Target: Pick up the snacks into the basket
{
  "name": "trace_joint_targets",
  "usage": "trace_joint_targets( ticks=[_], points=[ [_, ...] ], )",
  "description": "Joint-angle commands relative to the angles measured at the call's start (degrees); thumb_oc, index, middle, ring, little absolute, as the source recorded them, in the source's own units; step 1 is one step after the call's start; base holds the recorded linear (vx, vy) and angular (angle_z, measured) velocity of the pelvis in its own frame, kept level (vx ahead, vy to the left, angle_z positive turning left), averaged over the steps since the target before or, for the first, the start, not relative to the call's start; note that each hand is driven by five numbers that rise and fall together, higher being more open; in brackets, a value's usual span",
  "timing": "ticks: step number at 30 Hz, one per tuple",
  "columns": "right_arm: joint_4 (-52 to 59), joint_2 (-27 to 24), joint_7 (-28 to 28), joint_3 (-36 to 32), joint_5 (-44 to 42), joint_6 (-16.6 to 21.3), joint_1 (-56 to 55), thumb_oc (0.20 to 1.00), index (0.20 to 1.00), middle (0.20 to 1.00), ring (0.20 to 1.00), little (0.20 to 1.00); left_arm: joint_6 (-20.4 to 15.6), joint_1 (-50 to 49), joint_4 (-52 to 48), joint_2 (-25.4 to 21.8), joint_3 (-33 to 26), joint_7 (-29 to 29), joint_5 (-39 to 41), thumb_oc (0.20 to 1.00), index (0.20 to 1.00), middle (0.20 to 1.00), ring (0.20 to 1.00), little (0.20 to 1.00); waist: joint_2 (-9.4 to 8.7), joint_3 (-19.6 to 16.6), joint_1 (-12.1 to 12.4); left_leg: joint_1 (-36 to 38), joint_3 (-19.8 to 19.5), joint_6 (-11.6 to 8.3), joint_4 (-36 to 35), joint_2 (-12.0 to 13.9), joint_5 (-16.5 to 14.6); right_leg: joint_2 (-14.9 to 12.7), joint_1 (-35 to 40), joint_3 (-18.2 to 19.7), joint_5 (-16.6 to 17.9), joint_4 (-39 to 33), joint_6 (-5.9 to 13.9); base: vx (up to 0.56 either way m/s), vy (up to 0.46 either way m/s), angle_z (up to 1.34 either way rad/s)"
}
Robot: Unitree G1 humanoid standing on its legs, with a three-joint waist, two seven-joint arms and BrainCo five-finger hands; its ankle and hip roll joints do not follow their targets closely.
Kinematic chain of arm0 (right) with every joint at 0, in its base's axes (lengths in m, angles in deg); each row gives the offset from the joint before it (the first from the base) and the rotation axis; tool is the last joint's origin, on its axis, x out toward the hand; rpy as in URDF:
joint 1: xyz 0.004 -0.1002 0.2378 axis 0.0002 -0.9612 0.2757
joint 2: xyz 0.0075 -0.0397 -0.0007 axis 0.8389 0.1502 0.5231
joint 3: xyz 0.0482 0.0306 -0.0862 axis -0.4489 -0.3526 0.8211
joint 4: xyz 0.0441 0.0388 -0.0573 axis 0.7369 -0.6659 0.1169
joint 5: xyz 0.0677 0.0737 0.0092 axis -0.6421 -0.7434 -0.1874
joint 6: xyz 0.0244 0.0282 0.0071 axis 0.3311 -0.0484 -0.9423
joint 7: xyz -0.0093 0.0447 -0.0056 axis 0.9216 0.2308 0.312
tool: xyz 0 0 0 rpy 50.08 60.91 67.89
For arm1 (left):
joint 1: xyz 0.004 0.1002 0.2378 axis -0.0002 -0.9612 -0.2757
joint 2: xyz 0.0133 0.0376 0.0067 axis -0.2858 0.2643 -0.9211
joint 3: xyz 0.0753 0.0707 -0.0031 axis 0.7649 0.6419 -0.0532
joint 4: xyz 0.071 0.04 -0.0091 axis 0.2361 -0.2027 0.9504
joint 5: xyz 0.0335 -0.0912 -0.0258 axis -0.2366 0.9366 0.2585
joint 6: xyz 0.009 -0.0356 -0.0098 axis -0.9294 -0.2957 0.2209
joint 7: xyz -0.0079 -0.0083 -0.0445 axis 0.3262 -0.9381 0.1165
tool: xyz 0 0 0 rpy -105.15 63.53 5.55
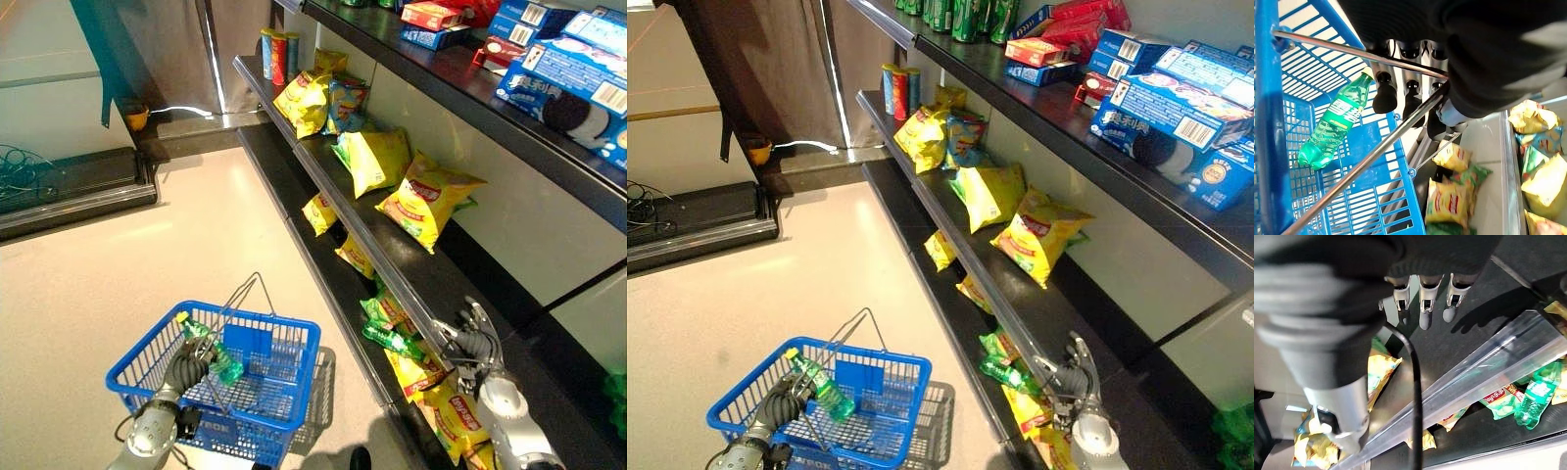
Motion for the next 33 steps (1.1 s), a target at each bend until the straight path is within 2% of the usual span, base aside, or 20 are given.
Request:
trace_joint_targets(
  ticks=[1, 3, 5, 6, 7, 11, 19, 28, 33],
  points=[
    [-1.8, -5.1, -3.8, -0.3, -2.9, 2.8, 6.5, 1.0, 1.0, 1.0, 1.0, 1.0, -10.8, 7.4, -12.5, -0.6, 0.8, -0.8, 3.2, 0.2, 0.2, 0.2, 0.2, 0.2, 4.2, 0.9, 0.8, 2.2, -4.4, -1.81, -0.1, -0.8, -4.7, -0.7, -2.5, 3.1, -3.2, 2.8, 3.86, 0.11, -0.186, 0.12],
    [-2.9, -6.0, -4.8, -1.2, -3.1, 2.7, 7.0, 1.0, 1.0, 1.0, 1.0, 1.0, -11.1, 7.2, -13.3, -1.0, 0.9, -0.7, 3.6, 0.2, 0.2, 0.2, 0.2, 0.2, 4.31, 1.5, 1.5, 1.0, -4.6, -2.66, 3.1, -1.1, -5.3, -2.0, -1.9, 2.2, -3.1, 2.0, 3.92, 0.14, -0.211, 0.19],
    [-4.0, -9.6, -5.5, -2.0, -2.6, 2.2, 9.2, 1.0, 1.0, 1.0, 1.0, 1.0, -11.6, 6.5, -13.8, -0.5, 0.5, -0.7, 5.5, 0.2, 0.2, 0.2, 0.2, 0.2, 6.08, 1.9, 1.9, 0.3, -5.1, -3.55, 2.5, -1.1, -4.8, -2.0, -2.8, 0.8, -3.3, 3.0, 3.81, 0.06, -0.144, 0.38],
    [-4.0, -9.6, -5.5, -2.0, -2.6, 2.2, 9.2, 1.0, 1.0, 1.0, 1.0, 1.0, -11.6, 6.5, -13.8, -0.4, 0.5, -0.7, 5.5, 0.2, 0.2, 0.2, 0.2, 0.2, 6.1, 1.9, 1.9, 0.3, -5.2, -3.55, 2.6, -1.1, -4.8, -2.0, -2.8, 0.8, -3.3, 3.0, 3.8, 0.06, -0.168, 0.45],
    [-4.1, -12.1, -6.0, -2.2, -1.7, 1.8, 10.5, 1.0, 1.0, 1.0, 1.0, 1.0, -11.8, 6.3, -14.0, 0.0, 0.4, -0.8, 6.5, 0.2, 0.2, 0.2, 0.2, 0.2, 7.5, 2.4, 2.2, -0.2, -5.6, -4.31, 2.0, -0.7, -3.9, -2.0, -3.1, -0.7, -4.6, 4.2, 3.49, 0.06, -0.211, 0.4],
    [-5.4, -17.4, -6.8, -1.3, -2.2, 1.9, 15.5, 1.0, 1.0, 1.0, 1.0, 1.0, -11.9, 8.8, -14.2, 0.5, 1.4, -1.1, 9.5, 0.2, 0.2, 0.2, 0.2, 0.2, 10.03, 4.9, 2.5, -3.3, -8.8, -5.38, 3.2, -1.0, -2.4, -1.7, -5.8, -1.6, -7.1, 8.6, 2.35, 0.02, -0.211, 0.36],
    [-14.0, -24.2, -7.4, 3.2, -7.7, 1.9, 32.3, 1.0, 1.0, 1.0, 1.0, 1.0, -12.0, 10.0, -17.6, 0.1, 2.1, -1.2, 12.6, 0.2, 0.2, 0.2, 0.2, 0.2, 11.49, 7.5, 3.6, -5.1, -9.1, -6.23, 0.7, -0.3, -0.3, -1.2, -10.5, -0.6, -7.7, 10.8, 1.56, 0.01, -0.098, 0.17],
    [-16.5, -29.0, -7.3, 6.1, -9.6, 1.7, 40.2, 1.0, 1.0, 1.0, 1.0, 1.0, -12.2, 10.4, -20.4, -0.2, 0.4, -2.0, 12.6, 0.2, 0.2, 0.2, 0.2, 0.2, 11.86, 9.8, 3.7, -6.4, -10.3, -6.98, -2.0, 0.1, 2.2, -0.8, -14.1, -0.4, -8.4, 13.1, 0.67, -0.02, -0.074, 0.03],
    [-17.3, -30.1, -7.2, 7.3, -10.4, 1.8, 42.9, 1.0, 1.0, 1.0, 1.0, 1.0, -12.3, 10.4, -20.7, -0.4, 0.4, -2.0, 12.9, 0.2, 0.2, 0.2, 0.2, 0.2, 11.25, 10.1, 3.9, -6.5, -10.7, -7.7, -3.7, 1.0, 3.7, -0.8, -14.4, -1.5, -8.4, 12.9, 0.46, -0.01, -0.066, 0.13]
  ],
)
